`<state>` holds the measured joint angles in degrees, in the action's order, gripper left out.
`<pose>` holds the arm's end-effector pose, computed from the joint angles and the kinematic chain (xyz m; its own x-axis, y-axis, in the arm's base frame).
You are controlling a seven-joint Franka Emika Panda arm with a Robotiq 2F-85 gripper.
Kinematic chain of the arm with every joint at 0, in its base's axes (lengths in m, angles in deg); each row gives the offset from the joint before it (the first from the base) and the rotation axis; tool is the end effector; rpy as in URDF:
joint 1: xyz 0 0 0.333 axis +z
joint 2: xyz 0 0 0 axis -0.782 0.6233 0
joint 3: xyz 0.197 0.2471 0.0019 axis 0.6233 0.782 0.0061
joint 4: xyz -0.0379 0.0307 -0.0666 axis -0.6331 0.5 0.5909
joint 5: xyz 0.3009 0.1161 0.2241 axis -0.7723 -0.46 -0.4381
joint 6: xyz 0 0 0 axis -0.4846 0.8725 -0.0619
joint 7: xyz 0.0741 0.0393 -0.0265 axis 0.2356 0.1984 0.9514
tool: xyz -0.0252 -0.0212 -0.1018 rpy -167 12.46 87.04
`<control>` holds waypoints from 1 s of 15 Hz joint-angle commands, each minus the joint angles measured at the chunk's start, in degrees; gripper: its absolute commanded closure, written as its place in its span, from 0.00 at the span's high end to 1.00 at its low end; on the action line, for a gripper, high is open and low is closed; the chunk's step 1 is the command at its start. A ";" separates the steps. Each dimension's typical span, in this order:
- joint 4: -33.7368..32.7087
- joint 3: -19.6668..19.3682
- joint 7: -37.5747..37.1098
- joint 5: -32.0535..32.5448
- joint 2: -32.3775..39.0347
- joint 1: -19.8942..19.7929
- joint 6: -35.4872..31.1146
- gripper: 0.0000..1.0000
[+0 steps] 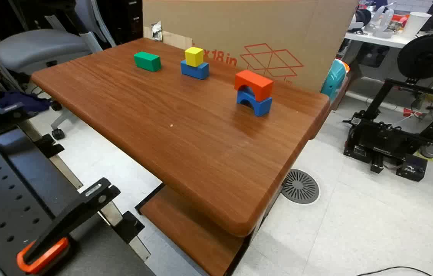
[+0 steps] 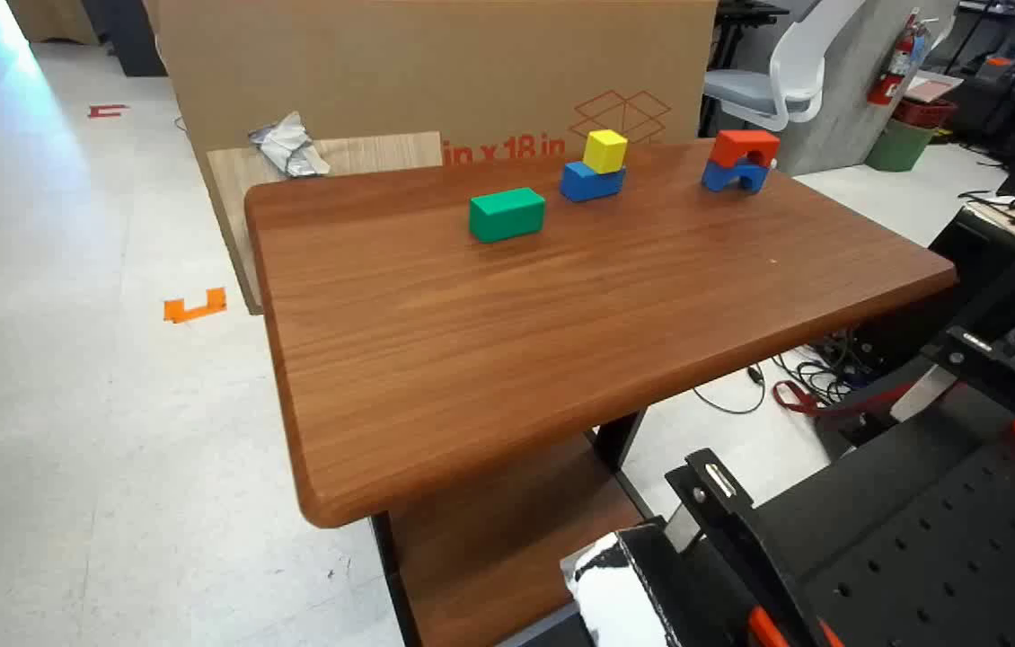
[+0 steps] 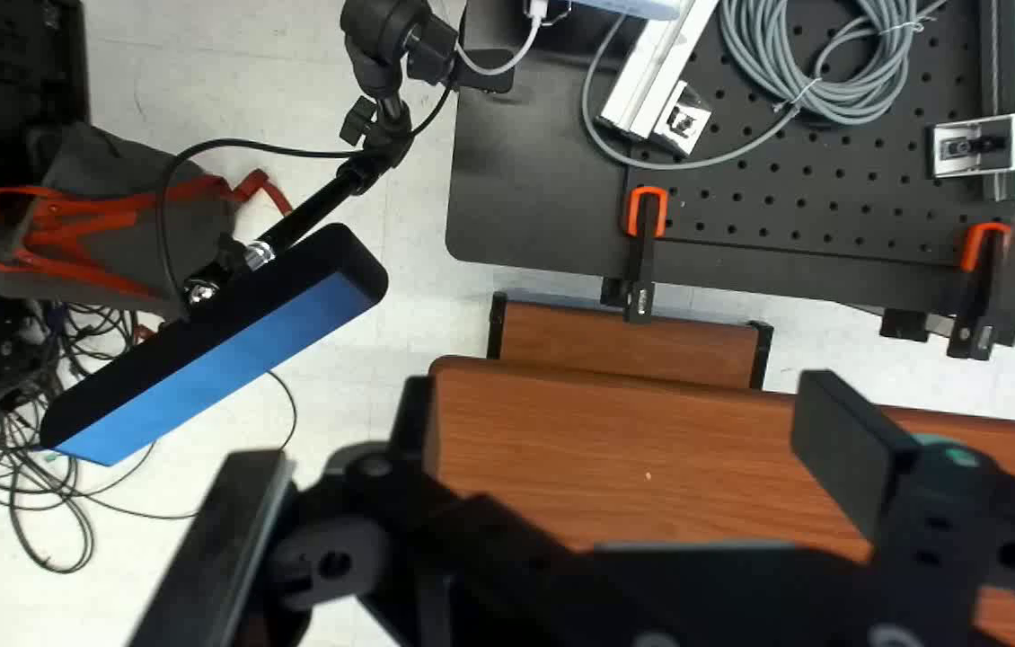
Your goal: Put the green block on top of the orange block
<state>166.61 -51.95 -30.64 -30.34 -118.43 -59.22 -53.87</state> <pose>0.3494 -0.1878 0.5052 0.9790 0.1437 -0.1445 0.1533 -0.9865 0.0571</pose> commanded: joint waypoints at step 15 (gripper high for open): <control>1.15 1.66 -0.70 1.47 1.06 0.89 -3.65 1.00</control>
<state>166.70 -51.74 -30.69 -30.36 -118.32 -59.13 -54.18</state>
